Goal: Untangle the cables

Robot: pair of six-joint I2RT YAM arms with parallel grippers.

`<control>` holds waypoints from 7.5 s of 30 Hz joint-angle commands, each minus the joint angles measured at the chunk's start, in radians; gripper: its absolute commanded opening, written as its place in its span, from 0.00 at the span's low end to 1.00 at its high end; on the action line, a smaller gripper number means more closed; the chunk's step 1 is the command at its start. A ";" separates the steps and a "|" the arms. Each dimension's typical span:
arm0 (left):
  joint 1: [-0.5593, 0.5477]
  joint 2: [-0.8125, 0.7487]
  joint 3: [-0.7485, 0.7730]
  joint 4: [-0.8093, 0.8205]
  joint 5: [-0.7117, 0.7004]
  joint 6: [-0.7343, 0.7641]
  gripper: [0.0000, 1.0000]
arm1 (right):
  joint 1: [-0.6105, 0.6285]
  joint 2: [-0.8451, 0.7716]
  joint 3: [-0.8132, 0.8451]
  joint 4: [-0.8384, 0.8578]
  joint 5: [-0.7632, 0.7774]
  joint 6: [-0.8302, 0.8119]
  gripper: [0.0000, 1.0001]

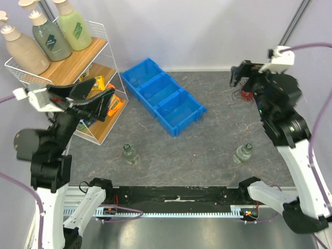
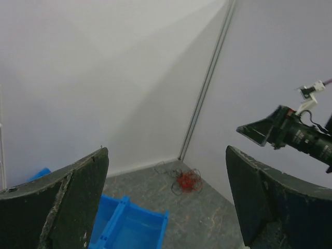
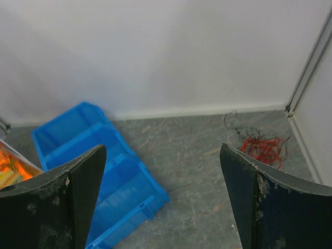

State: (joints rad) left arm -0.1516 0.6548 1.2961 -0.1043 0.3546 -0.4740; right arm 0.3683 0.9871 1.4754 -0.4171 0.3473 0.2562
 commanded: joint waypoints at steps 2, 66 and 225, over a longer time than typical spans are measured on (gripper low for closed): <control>0.006 0.092 0.003 -0.101 0.141 0.001 0.99 | -0.002 0.220 0.051 -0.123 -0.123 0.046 0.98; -0.229 0.330 -0.144 -0.267 0.113 -0.074 0.97 | -0.071 0.062 -0.243 -0.167 -0.438 0.184 0.03; -0.720 0.792 0.239 -0.276 -0.819 0.071 0.02 | 0.377 -0.292 -0.731 -0.120 -0.125 0.296 0.77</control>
State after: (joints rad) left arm -0.9344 1.3815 1.5127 -0.4129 -0.4492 -0.3058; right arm 0.7437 0.7231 0.7464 -0.5179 0.1699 0.5484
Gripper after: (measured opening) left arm 0.022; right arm 0.765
